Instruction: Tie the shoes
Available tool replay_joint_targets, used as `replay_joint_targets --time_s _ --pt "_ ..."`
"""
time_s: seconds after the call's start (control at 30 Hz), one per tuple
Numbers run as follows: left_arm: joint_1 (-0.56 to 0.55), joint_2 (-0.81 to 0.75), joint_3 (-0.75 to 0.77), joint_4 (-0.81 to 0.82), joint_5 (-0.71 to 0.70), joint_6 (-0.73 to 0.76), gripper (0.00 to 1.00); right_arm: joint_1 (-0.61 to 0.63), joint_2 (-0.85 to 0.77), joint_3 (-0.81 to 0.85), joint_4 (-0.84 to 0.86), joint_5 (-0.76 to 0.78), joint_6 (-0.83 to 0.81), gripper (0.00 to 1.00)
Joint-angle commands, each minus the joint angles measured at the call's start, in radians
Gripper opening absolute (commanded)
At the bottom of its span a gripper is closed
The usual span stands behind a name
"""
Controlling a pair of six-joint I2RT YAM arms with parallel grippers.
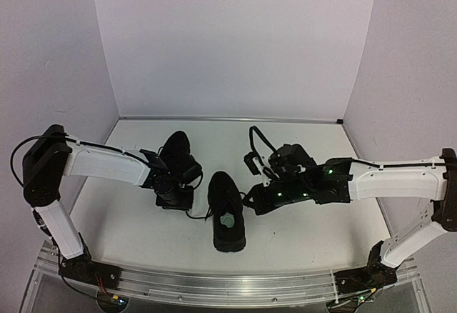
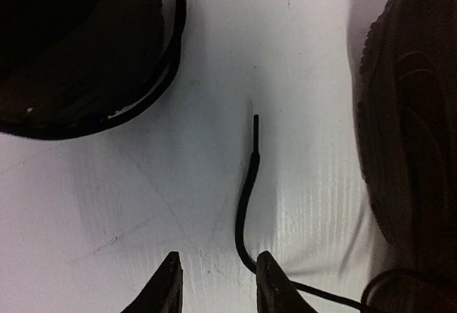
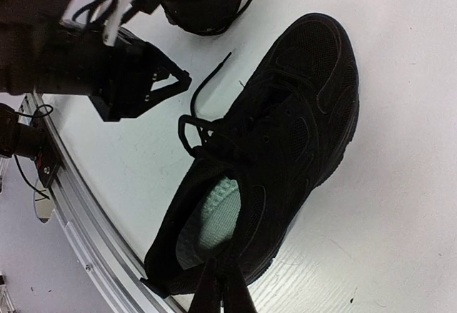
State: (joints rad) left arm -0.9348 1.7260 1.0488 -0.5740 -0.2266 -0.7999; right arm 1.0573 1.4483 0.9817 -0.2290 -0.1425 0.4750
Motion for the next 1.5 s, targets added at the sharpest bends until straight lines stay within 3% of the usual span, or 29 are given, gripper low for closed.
replay_joint_targets --time_s 0.0,0.5,0.67,1.2,1.47 --pt "0.0 0.086 0.095 -0.045 -0.073 0.038 0.32 0.006 -0.025 0.001 -0.004 0.021 0.011 0.0" --pt "0.0 0.247 0.172 0.015 -0.03 0.081 0.22 0.006 -0.037 -0.002 -0.01 0.037 0.009 0.0" --pt "0.003 0.246 0.154 0.002 -0.013 0.073 0.03 0.005 -0.076 -0.019 -0.019 0.071 0.021 0.0" --pt "0.013 -0.123 0.159 -0.175 -0.229 0.062 0.0 -0.008 -0.305 -0.167 -0.079 0.228 0.136 0.0" --pt "0.134 -0.248 0.108 -0.176 -0.249 0.093 0.0 -0.032 -0.494 -0.22 -0.198 0.456 0.257 0.0"
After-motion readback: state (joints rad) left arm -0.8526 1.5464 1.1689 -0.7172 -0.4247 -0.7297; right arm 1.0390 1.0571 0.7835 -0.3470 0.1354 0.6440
